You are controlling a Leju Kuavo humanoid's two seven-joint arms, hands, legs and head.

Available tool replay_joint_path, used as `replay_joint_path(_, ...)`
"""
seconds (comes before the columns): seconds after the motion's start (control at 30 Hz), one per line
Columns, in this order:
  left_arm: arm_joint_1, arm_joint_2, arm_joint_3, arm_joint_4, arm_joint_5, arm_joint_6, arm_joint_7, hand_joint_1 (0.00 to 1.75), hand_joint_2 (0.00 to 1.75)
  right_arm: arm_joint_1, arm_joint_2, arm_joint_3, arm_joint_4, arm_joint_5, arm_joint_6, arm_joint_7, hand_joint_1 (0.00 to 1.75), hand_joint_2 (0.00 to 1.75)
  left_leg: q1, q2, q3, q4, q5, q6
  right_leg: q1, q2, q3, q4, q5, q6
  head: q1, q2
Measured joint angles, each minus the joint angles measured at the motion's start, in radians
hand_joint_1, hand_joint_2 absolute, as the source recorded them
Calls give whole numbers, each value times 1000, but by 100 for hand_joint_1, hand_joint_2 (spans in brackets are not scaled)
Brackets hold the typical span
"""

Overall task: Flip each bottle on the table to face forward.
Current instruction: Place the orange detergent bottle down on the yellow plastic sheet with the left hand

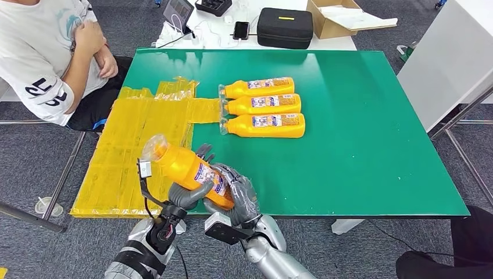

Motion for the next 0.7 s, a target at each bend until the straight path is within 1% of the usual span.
replay_joint_path(0.3, 23, 0, 11, -26, 9, 21, 1, 0, 175, -6, 9, -5, 22, 8, 15, 0, 175, 175, 0, 0, 0, 0, 0, 0, 0, 0, 0, 0, 0, 0, 0, 0)
replay_joint_path(0.6, 30, 0, 14, -45, 11, 34, 1, 0, 175, -11, 14, -11, 30, 12, 27, 0, 175, 175, 0, 1, 0, 0, 0, 0, 0, 0, 0, 0, 0, 0, 0, 0)
replay_joint_path(0.63, 31, 0, 14, -47, 8, 36, 0, 28, 175, -11, 14, -12, 30, 13, 27, 0, 175, 175, 0, 1, 0, 0, 0, 0, 0, 0, 0, 0, 0, 0, 0, 0)
replay_joint_path(0.7, 34, 0, 14, -53, -3, 46, -9, 115, 175, -12, 15, -14, 30, 17, 28, 1, 175, 175, 0, 1, 0, 0, 0, 0, 0, 0, 0, 0, 0, 0, 0, 0)
